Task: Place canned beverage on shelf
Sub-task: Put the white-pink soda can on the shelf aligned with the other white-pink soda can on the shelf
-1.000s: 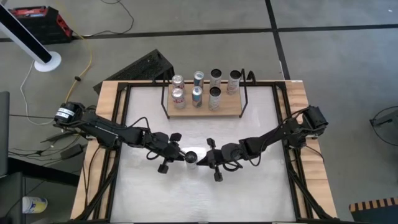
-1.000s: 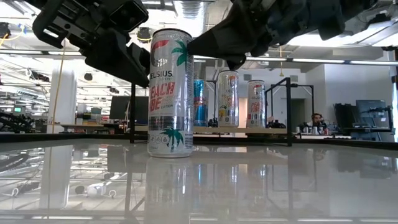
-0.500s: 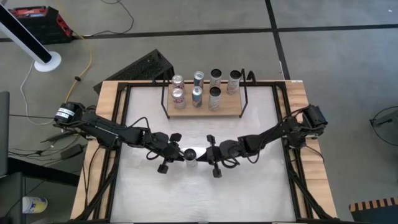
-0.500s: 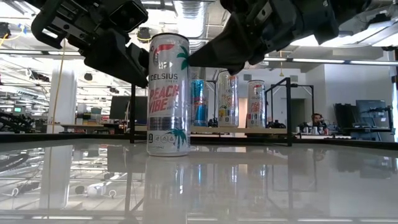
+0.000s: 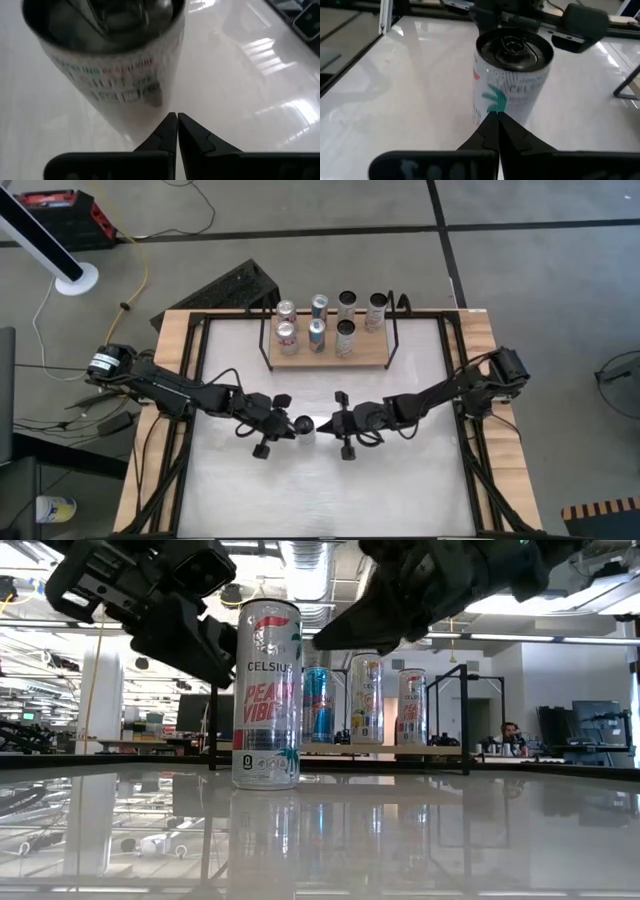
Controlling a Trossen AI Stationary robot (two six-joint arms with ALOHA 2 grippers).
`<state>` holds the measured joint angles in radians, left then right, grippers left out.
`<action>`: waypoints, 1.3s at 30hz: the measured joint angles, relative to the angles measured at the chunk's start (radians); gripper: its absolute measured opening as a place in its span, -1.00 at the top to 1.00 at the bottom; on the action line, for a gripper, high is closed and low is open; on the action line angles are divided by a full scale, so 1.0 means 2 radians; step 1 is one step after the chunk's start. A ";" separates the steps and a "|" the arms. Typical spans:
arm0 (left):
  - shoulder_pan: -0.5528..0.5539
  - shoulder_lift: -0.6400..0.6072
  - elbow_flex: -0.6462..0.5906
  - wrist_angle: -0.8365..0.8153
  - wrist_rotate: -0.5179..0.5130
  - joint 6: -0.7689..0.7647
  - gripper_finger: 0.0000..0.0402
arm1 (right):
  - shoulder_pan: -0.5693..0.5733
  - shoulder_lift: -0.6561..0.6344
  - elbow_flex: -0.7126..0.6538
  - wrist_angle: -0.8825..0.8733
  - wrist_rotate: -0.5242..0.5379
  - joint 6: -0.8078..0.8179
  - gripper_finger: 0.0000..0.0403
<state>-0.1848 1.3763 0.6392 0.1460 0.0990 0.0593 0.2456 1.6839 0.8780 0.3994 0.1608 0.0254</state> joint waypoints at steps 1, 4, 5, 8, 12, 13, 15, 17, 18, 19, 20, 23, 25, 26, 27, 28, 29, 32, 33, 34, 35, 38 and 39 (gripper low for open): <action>0.000 -0.001 0.000 -0.007 0.000 0.002 1.00 | 0.002 -0.010 0.000 -0.015 0.000 0.000 0.90; 0.000 -0.013 0.000 -0.031 0.000 0.008 1.00 | 0.005 -0.037 0.000 -0.028 0.000 0.000 0.89; 0.000 -0.020 0.000 -0.038 0.000 0.009 1.00 | 0.006 -0.047 0.000 -0.031 0.000 0.000 0.89; 0.000 -0.045 0.000 -0.064 -0.004 0.015 1.00 | 0.011 -0.072 0.000 -0.020 0.000 0.004 0.87; 0.000 -0.091 0.000 -0.100 -0.020 0.028 1.00 | 0.015 -0.092 0.000 -0.005 0.000 0.014 0.82; 0.000 -0.105 0.000 -0.108 -0.024 0.031 1.00 | 0.014 -0.093 0.000 0.000 -0.001 0.017 0.81; 0.000 -0.133 0.000 -0.117 -0.031 0.035 1.00 | 0.014 -0.093 0.003 0.007 -0.002 0.018 0.79; 0.000 -0.165 -0.001 -0.122 -0.032 0.039 1.00 | 0.014 -0.089 0.017 0.000 -0.005 0.018 0.76; 0.000 -0.182 -0.003 -0.121 -0.033 0.041 1.00 | 0.014 -0.087 0.027 -0.008 -0.005 0.018 0.75; 0.000 -0.199 -0.006 -0.121 -0.035 0.044 1.00 | 0.014 -0.086 0.037 -0.023 -0.005 0.014 0.74; 0.000 -0.217 -0.011 -0.120 -0.035 0.044 1.00 | 0.014 -0.086 0.047 -0.040 -0.005 0.011 0.72; 0.000 -0.271 -0.031 -0.107 -0.045 0.044 1.00 | 0.013 -0.070 0.087 -0.080 -0.004 0.006 0.65; 0.000 -0.300 -0.048 -0.085 -0.056 0.041 1.00 | 0.013 -0.066 0.106 -0.118 -0.004 0.002 0.58; 0.000 -0.314 -0.059 -0.076 -0.061 0.039 1.00 | 0.013 -0.056 0.119 -0.117 -0.003 0.002 0.53; 0.000 -0.328 -0.069 -0.072 -0.066 0.037 1.00 | 0.013 -0.049 0.129 -0.114 -0.003 0.001 0.48; 0.000 -0.339 -0.077 -0.066 -0.070 0.033 1.00 | 0.013 -0.046 0.134 -0.125 -0.002 0.000 0.41; 0.000 -0.347 -0.084 -0.061 -0.072 0.030 1.00 | 0.012 -0.045 0.137 -0.144 -0.002 0.000 0.34; 0.000 -0.371 -0.100 -0.065 -0.082 0.018 1.00 | 0.006 -0.021 0.157 -0.143 -0.002 0.000 0.08; 0.000 -0.374 -0.101 -0.067 -0.083 0.014 1.00 | 0.005 -0.020 0.158 -0.159 -0.001 0.000 -0.01; 0.000 -0.377 -0.101 -0.071 -0.083 0.012 1.00 | 0.004 -0.020 0.158 -0.177 0.000 0.001 -0.10; 0.000 -0.379 -0.101 -0.074 -0.083 0.010 1.00 | 0.002 -0.017 0.164 -0.178 -0.001 0.003 -0.20; 0.000 -0.380 -0.101 -0.073 -0.082 0.008 1.00 | -0.006 -0.003 0.178 -0.184 -0.001 0.004 -0.44; 0.000 -0.380 -0.101 -0.074 -0.082 0.008 1.00 | -0.007 -0.001 0.181 -0.199 -0.001 0.004 -0.52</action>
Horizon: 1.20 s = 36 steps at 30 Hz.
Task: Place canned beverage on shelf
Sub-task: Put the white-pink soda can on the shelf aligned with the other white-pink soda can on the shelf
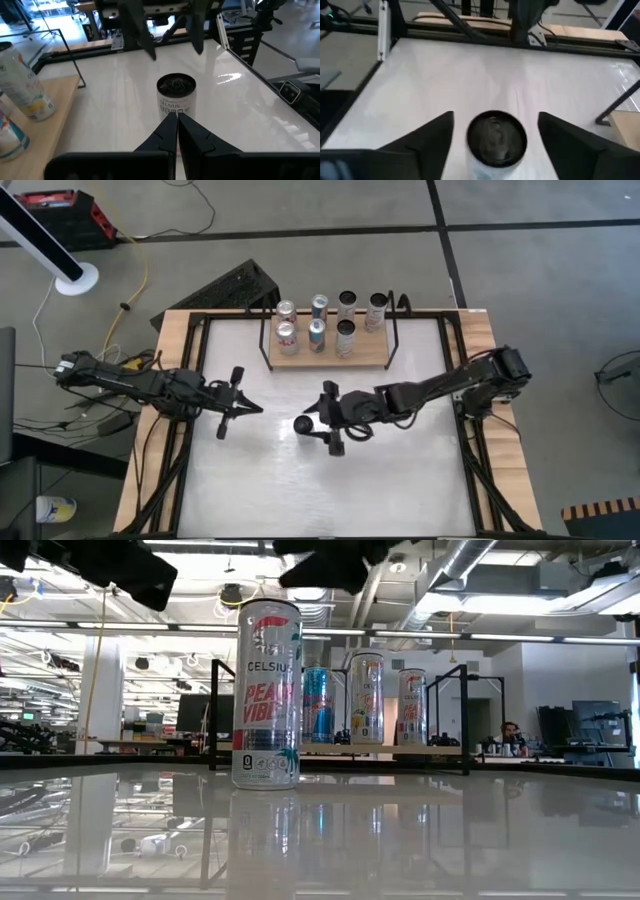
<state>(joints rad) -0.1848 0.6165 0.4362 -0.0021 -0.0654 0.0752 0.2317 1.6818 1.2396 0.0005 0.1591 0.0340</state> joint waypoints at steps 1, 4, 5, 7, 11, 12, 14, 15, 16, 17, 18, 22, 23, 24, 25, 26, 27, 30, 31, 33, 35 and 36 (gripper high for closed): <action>0.000 0.000 0.000 0.000 0.000 0.001 1.00 | 0.000 0.005 0.005 -0.006 -0.001 0.000 -0.59; 0.000 0.000 0.000 0.000 0.000 0.004 1.00 | -0.006 0.016 0.020 -0.027 -0.008 -0.003 -0.77; 0.000 0.000 0.000 0.001 0.000 0.004 1.00 | -0.006 0.019 0.024 -0.038 -0.015 -0.003 -0.82; 0.000 0.000 0.000 0.002 0.000 0.005 1.00 | -0.009 0.028 0.033 -0.040 -0.025 -0.003 -0.90; 0.000 0.000 0.000 0.006 0.000 0.005 1.00 | -0.013 0.043 0.037 -0.043 -0.029 -0.004 -0.97; 0.000 0.002 0.000 0.007 0.000 0.005 1.00 | -0.015 0.046 0.037 -0.040 -0.028 -0.004 -0.98; 0.000 0.003 0.000 0.005 0.000 0.004 1.00 | -0.017 0.053 0.037 -0.037 -0.029 -0.005 -0.98; 0.000 0.004 0.000 0.005 0.000 0.004 1.00 | -0.017 0.054 0.037 -0.039 -0.029 -0.004 -0.98; 0.000 0.006 0.000 0.006 0.000 0.004 1.00 | -0.017 0.055 0.037 -0.042 -0.030 -0.004 -0.98; 0.000 0.006 0.000 0.005 0.000 0.004 1.00 | -0.018 0.055 0.037 -0.043 -0.030 -0.005 -0.98; 0.000 0.007 0.000 0.002 0.001 0.004 1.00 | -0.019 0.054 0.037 -0.042 -0.031 -0.005 -0.99; 0.000 0.009 0.000 0.003 0.001 0.004 1.00 | -0.018 0.054 0.037 -0.043 -0.036 -0.004 -0.99; 0.000 0.009 0.000 0.004 0.001 0.004 1.00 | -0.018 0.054 0.037 -0.043 -0.041 -0.004 -0.99; 0.000 0.009 0.000 0.004 0.001 0.004 1.00 | -0.018 0.054 0.037 -0.042 -0.046 -0.004 -0.99; 0.000 0.009 0.000 0.004 0.001 0.004 1.00 | -0.018 0.054 0.037 -0.042 -0.051 -0.004 -0.99; 0.000 0.009 0.000 0.004 0.001 0.004 1.00 | -0.018 0.054 0.037 -0.042 -0.053 -0.004 -0.99; 0.000 0.009 0.000 0.004 0.001 0.004 1.00 | -0.018 0.054 0.037 -0.043 -0.054 -0.004 -0.99; 0.000 0.009 0.000 0.004 0.001 0.004 1.00 | -0.018 0.054 0.030 -0.039 -0.054 -0.004 -0.98; 0.000 0.009 0.000 0.004 0.001 0.004 1.00 | -0.018 0.054 0.029 -0.041 -0.054 -0.004 -0.97; 0.000 0.009 0.000 0.004 0.001 0.004 1.00 | -0.018 0.054 0.027 -0.042 -0.054 -0.004 -0.96; 0.000 0.009 0.000 0.004 0.001 0.004 1.00 | -0.018 0.054 0.027 -0.039 -0.054 -0.004 -0.95; 0.000 0.009 0.000 0.004 0.001 0.004 1.00 | -0.018 0.054 0.027 -0.040 -0.054 -0.004 -0.94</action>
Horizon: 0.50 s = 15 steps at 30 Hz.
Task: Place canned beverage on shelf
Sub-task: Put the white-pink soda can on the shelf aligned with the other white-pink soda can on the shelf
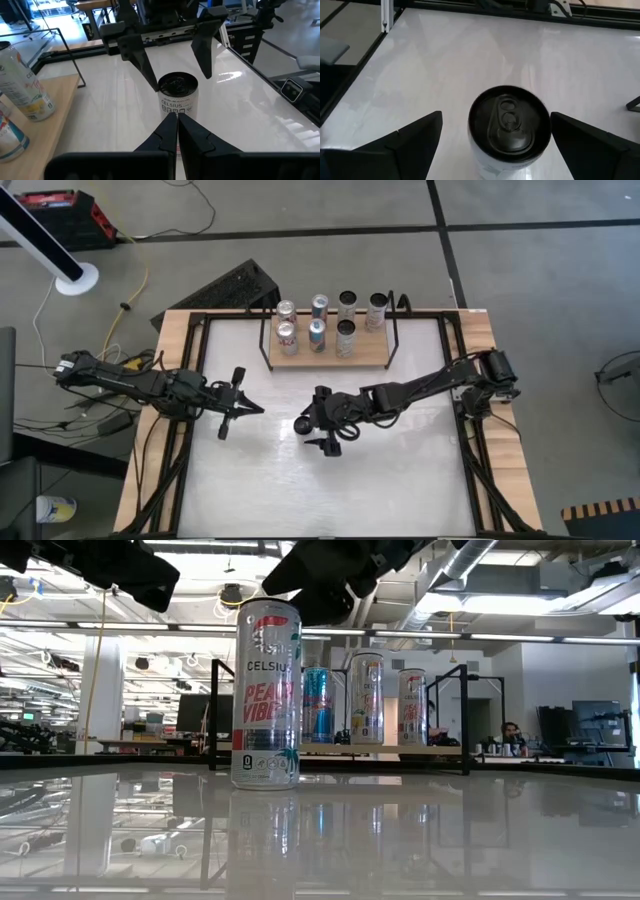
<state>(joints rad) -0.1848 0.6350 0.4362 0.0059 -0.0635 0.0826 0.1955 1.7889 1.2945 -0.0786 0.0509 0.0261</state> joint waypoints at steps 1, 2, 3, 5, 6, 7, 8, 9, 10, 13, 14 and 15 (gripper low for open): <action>0.000 0.000 0.000 0.000 0.000 0.000 1.00 | 0.000 0.000 0.000 -0.001 0.000 0.000 -0.94; 0.000 0.000 0.000 0.000 0.000 0.000 1.00 | 0.000 0.000 0.000 -0.002 0.000 0.000 -0.94; 0.000 0.000 0.000 0.000 0.000 0.000 1.00 | 0.000 0.000 0.000 -0.002 0.000 0.000 -0.94; 0.000 0.000 0.000 0.000 0.000 0.000 1.00 | 0.000 0.000 0.000 -0.001 0.000 0.000 -0.94; 0.000 0.000 0.000 0.000 0.000 0.000 1.00 | 0.000 0.000 0.000 -0.001 0.000 0.000 -0.94; 0.000 0.000 0.000 0.000 0.000 0.000 1.00 | 0.000 0.000 0.000 0.000 0.000 0.000 -0.94; 0.000 0.000 0.000 0.000 0.000 0.000 1.00 | 0.000 0.000 0.000 0.001 0.000 0.000 -0.94; 0.000 0.000 0.000 0.000 0.000 0.000 1.00 | 0.000 0.000 0.000 0.002 0.000 0.000 -0.94; 0.000 0.000 0.000 0.000 0.000 0.000 1.00 | 0.000 0.000 0.000 0.002 0.001 0.000 -0.94; 0.000 0.000 0.000 0.000 0.001 0.000 1.00 | 0.000 0.014 0.000 0.016 0.014 0.001 -0.94; 0.000 0.000 0.000 0.000 0.001 0.000 1.00 | 0.000 0.019 0.001 0.018 0.014 0.001 -0.94; 0.000 0.000 0.000 0.000 0.001 0.000 1.00 | 0.000 0.022 -0.001 0.012 0.014 0.001 -0.94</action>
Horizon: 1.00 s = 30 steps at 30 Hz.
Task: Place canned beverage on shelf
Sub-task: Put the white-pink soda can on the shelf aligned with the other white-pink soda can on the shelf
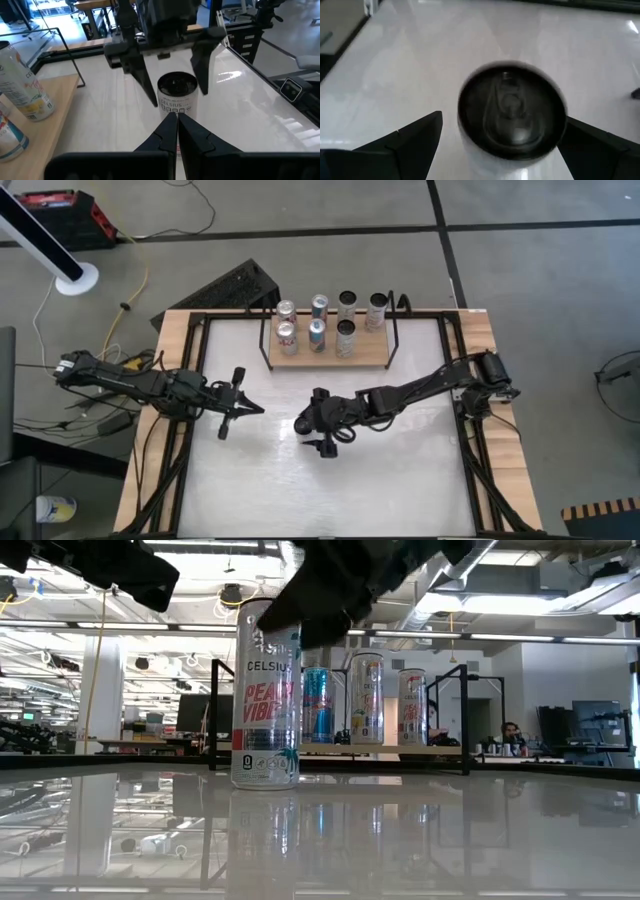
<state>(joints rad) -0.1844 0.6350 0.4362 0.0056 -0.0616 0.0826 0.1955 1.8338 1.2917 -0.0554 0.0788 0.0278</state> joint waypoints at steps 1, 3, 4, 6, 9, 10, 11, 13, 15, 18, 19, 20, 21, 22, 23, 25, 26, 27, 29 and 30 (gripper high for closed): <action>0.000 0.000 0.000 0.000 0.000 0.000 1.00 | 0.000 0.005 -0.001 0.000 0.000 0.000 -0.94; 0.000 0.000 0.000 -0.003 0.000 0.000 1.00 | 0.000 0.013 0.005 0.016 0.000 -0.001 -0.94; 0.000 0.000 0.000 -0.005 0.000 0.000 1.00 | 0.000 0.013 0.005 0.012 0.000 -0.002 -0.94; 0.000 0.000 0.000 -0.006 0.000 0.000 1.00 | 0.000 0.013 0.004 0.009 0.000 -0.001 -0.94; 0.000 0.000 0.000 -0.008 0.001 0.000 1.00 | -0.001 0.013 0.004 0.004 0.000 -0.001 -0.94; 0.000 0.000 0.000 -0.008 0.001 0.000 1.00 | -0.001 0.013 0.004 0.006 0.000 -0.001 -0.94; 0.000 0.000 0.000 -0.008 0.001 0.000 1.00 | -0.001 0.012 0.004 0.005 0.000 -0.001 -0.94; 0.000 0.000 0.000 -0.007 0.001 0.000 1.00 | -0.001 0.007 0.004 0.005 0.000 -0.003 -0.94; 0.000 0.000 0.000 -0.007 0.001 0.000 1.00 | -0.001 0.006 0.004 0.009 0.000 -0.005 -0.94; 0.000 0.000 0.000 -0.007 0.001 0.000 1.00 | -0.001 0.006 0.004 0.008 0.000 -0.005 -0.94; 0.000 0.000 0.000 -0.008 0.001 0.000 1.00 | -0.001 0.006 0.004 0.008 0.000 -0.005 -0.94; 0.000 0.000 0.000 -0.007 0.001 0.000 1.00 | -0.001 0.006 0.004 0.008 0.000 -0.006 -0.94; 0.000 0.000 0.000 -0.008 0.001 0.000 1.00 | -0.001 0.006 0.004 0.009 0.000 -0.006 -0.94; 0.000 0.000 0.000 -0.007 0.001 0.000 1.00 | -0.001 0.006 0.004 0.008 0.000 -0.007 -0.94; 0.000 0.000 0.000 -0.007 0.001 0.000 1.00 | -0.001 0.006 0.004 0.007 0.000 -0.007 -0.94; 0.000 0.000 0.000 -0.007 0.001 0.000 1.00 | -0.001 0.006 0.004 0.008 0.000 -0.009 -0.94; 0.000 0.000 0.000 -0.007 0.001 0.000 1.00 | -0.001 0.006 0.004 0.010 0.000 -0.013 -0.94; 0.000 0.000 0.000 -0.007 0.001 0.000 1.00 | -0.001 0.006 0.004 0.013 0.000 -0.016 -0.93; 0.000 0.000 0.000 -0.007 0.001 0.000 1.00 | -0.001 0.006 0.004 0.015 0.000 -0.019 -0.91; 0.000 0.000 0.000 -0.007 0.001 0.000 1.00 | -0.002 0.006 0.004 0.017 0.000 -0.020 -0.89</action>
<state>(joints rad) -0.1847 0.6350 0.4366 -0.0093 -0.0597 0.0822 0.1919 1.8450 1.3002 -0.0217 0.0788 -0.0127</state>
